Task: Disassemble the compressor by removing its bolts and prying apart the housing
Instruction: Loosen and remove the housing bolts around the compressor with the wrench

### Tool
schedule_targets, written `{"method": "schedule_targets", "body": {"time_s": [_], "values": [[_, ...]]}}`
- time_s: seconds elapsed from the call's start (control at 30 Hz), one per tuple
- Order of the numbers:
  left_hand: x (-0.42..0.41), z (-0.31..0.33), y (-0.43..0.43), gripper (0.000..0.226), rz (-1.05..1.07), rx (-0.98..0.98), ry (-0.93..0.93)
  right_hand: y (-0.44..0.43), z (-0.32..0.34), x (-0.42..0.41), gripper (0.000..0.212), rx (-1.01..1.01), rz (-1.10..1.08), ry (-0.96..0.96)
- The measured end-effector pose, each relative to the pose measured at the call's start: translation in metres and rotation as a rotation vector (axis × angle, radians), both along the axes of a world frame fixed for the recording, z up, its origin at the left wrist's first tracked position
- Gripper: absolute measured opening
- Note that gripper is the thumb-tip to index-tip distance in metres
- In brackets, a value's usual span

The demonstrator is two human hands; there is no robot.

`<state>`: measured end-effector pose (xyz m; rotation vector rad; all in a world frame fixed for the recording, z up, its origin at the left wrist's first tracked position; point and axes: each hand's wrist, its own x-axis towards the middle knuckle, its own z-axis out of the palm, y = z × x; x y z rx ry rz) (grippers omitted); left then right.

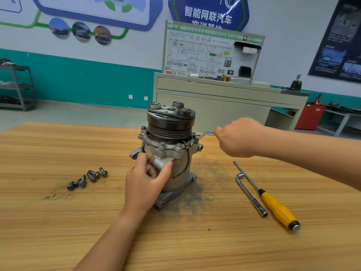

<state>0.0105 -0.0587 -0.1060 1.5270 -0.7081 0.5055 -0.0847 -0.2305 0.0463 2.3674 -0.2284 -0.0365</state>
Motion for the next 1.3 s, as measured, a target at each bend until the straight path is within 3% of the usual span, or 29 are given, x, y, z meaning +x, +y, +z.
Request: {"method": "schedule_targets", "body": {"time_s": [0.17,0.37,0.5,0.6,0.67,0.73,0.77,0.87,1.0,1.3], "values": [[0.001,-0.002,-0.002,0.033,0.027,0.013,-0.001,-0.015,-0.003,0.024,0.013,-0.175,0.005,-0.005],[0.000,-0.001,-0.002,0.030,0.012,-0.002,0.007,-0.045,-0.029,0.063,0.037,-0.028,0.229,-0.270],[0.000,-0.003,-0.001,0.033,0.016,0.016,-0.009,-0.044,-0.038,0.071,0.032,0.095,0.358,-0.387],[0.000,-0.002,0.000,0.031,0.011,0.017,-0.004,-0.037,-0.043,0.057,0.011,0.352,0.428,-0.767],[0.000,-0.002,-0.001,0.031,0.010,0.016,-0.001,-0.026,-0.048,0.036,0.017,0.681,0.320,-0.906],[0.000,-0.001,-0.001,0.031,0.014,0.019,0.003,-0.021,-0.054,0.020,0.025,0.857,0.236,-0.886],[0.000,-0.001,-0.001,0.030,0.014,0.017,0.007,-0.018,-0.055,0.012,0.027,0.833,0.202,-0.839],[-0.001,0.001,0.000,0.030,0.012,0.008,0.024,-0.010,-0.051,-0.008,0.028,0.593,0.065,-0.636],[0.001,-0.002,-0.001,0.032,0.025,0.025,0.026,0.001,-0.043,-0.022,0.018,0.316,-0.057,-0.521],[-0.002,0.002,-0.002,0.028,0.029,0.012,0.036,0.035,-0.019,-0.016,0.022,0.109,-0.138,-0.218]]}}
